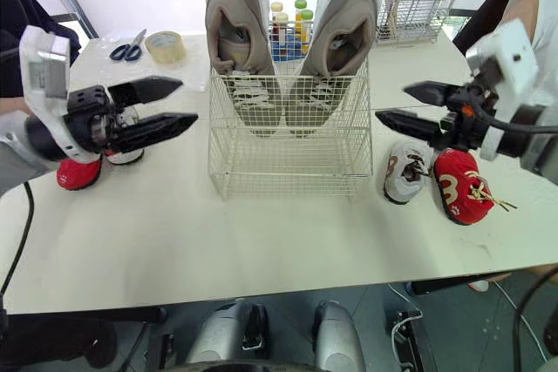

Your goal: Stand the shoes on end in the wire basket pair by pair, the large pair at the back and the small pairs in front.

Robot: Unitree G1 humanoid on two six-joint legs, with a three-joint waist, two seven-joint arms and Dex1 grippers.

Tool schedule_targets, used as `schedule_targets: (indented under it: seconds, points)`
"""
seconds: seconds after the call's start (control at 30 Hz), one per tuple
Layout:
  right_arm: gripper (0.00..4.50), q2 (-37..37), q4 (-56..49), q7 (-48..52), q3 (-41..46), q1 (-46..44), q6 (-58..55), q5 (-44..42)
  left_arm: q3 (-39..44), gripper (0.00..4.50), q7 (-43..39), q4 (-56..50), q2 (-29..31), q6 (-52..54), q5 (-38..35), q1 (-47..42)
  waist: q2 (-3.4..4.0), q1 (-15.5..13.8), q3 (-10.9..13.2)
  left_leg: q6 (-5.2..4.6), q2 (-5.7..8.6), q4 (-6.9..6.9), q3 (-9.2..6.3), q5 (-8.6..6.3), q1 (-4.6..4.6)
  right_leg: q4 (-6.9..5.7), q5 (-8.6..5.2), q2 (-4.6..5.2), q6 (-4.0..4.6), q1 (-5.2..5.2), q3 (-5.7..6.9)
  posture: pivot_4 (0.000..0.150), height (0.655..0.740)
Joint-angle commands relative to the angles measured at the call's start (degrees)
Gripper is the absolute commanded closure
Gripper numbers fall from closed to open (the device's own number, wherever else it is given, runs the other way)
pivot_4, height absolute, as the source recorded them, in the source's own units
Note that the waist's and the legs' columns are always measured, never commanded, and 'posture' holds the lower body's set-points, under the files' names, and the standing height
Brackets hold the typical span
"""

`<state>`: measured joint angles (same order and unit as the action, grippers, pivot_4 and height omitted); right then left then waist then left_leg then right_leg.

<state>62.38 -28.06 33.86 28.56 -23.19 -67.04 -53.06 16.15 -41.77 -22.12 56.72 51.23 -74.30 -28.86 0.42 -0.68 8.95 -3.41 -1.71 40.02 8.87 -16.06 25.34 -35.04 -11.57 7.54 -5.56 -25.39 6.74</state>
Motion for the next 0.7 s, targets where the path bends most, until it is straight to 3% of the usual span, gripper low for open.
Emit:
schedule_targets:
  seconds: [0.03, 0.4, 0.7]
  points:
    - [0.03, -1.2, -5.5, -8.1, 4.8, 3.0, -4.4, 1.9, -1.3, 0.28, -5.6, 2.1, 0.9, 2.9, -2.0, -3.9, -0.01, -0.1, 0.0, 0.03, 0.00, 0.00, -0.01, 0.02, 0.00, 0.00, 0.00, -0.01, 0.00, 0.00, 0.00, 0.150, 0.7400]
    - [0.03, -28.0, -19.7, -36.1, 5.2, 11.6, -13.7, 13.8, -8.5, 0.28, -15.3, 8.1, -4.1, 2.3, 7.3, -12.2, -0.01, 0.1, 0.0, 0.16, -0.05, -0.10, 0.02, 0.06, 0.02, 0.02, -0.01, -0.16, 0.01, -0.06, -0.11, 0.150, 0.7400]
    - [0.03, -39.7, -20.3, -40.9, -2.7, 15.6, -9.3, 21.9, -8.6, 0.28, -19.1, 8.7, -6.0, 2.7, 11.0, -13.0, 0.03, 0.5, 0.1, 0.40, -0.09, -0.22, 0.01, 0.03, 0.01, 0.03, -0.02, -0.22, 0.03, -0.11, -0.14, 0.150, 0.7400]
